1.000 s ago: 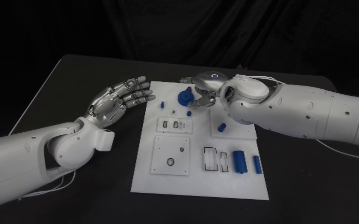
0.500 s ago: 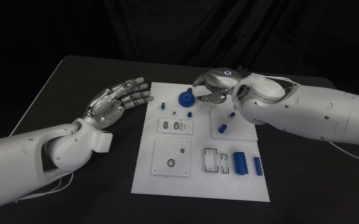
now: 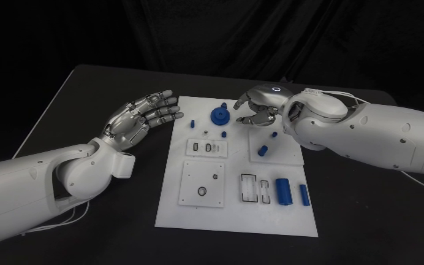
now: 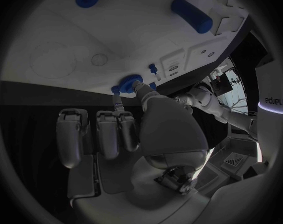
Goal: Assemble the parts on the task board
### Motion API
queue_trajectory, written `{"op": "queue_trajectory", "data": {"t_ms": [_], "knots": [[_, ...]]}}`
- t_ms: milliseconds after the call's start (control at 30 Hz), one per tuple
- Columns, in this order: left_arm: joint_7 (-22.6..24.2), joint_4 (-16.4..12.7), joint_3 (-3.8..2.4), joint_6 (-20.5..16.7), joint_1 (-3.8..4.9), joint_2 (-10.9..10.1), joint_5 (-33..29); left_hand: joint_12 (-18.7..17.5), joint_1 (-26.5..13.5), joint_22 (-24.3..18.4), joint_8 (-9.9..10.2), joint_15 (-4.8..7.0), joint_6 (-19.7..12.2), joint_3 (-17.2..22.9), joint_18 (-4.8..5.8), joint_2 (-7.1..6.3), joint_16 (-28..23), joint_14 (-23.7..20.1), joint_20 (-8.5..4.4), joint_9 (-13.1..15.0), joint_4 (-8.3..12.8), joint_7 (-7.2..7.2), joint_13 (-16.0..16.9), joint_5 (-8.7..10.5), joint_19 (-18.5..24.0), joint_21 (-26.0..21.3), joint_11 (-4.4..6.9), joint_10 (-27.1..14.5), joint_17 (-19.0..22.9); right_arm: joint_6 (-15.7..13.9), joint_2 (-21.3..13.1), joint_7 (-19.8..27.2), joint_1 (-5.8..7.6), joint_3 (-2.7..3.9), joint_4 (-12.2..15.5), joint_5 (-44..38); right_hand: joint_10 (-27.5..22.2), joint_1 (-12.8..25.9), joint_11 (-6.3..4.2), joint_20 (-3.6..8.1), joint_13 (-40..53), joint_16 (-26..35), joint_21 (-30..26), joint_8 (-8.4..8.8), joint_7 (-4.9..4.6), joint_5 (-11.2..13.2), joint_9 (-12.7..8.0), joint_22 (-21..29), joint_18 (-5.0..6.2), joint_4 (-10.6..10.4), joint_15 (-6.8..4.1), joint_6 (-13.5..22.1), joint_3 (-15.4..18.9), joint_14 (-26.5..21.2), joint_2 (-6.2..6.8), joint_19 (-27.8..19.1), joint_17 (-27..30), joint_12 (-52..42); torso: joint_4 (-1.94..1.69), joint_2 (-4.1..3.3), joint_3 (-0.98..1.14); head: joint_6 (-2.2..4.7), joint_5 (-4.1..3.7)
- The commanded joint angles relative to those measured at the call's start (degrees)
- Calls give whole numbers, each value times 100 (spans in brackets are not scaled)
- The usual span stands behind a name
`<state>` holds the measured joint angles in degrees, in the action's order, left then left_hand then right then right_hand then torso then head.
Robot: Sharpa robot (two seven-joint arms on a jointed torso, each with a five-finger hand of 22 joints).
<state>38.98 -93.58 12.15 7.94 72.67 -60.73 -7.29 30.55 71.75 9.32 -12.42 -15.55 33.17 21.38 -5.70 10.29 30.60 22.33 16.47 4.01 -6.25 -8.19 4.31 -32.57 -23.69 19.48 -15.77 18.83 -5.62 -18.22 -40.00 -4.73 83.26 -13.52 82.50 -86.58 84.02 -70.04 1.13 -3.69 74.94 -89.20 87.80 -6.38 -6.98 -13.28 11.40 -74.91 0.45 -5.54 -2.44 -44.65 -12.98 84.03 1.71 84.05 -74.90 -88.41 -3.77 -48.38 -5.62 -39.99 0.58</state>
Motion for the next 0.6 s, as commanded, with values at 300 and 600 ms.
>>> {"op": "queue_trajectory", "data": {"t_ms": [300, 600], "knots": [[352, 10, -4, 79, -14, 22, -9, 23, -68, -10, -16, -6, -4, 29, 85, -3, 26, -50, -2, -3, -4, -41, -9, -4, 32, -37, -42, 7, 9, 396, 176, 54, -99, 1, -162, 60, 385, -47, 25, -19, 1281, -14, 13, -16, -9, -64, -18, -1287, 44, -19, -2, -59, -26, 573, -86, 411, -1409, -21, -3, -4, 3, 0, -17], [344, 17, -4, 83, -15, 24, -9, 23, -68, -10, -16, -6, -4, 29, 85, -3, 26, -50, -2, -3, -4, -41, -9, -4, 32, -37, -42, 7, 9, 454, 300, 88, -138, 2, -224, 77, 376, -59, 25, -19, 1271, -3, 2, -2, -9, -78, -26, -1275, 48, -15, -1, -53, -33, 569, -93, 401, -1391, -15, 1, 5, -11, -1, -18]]}}
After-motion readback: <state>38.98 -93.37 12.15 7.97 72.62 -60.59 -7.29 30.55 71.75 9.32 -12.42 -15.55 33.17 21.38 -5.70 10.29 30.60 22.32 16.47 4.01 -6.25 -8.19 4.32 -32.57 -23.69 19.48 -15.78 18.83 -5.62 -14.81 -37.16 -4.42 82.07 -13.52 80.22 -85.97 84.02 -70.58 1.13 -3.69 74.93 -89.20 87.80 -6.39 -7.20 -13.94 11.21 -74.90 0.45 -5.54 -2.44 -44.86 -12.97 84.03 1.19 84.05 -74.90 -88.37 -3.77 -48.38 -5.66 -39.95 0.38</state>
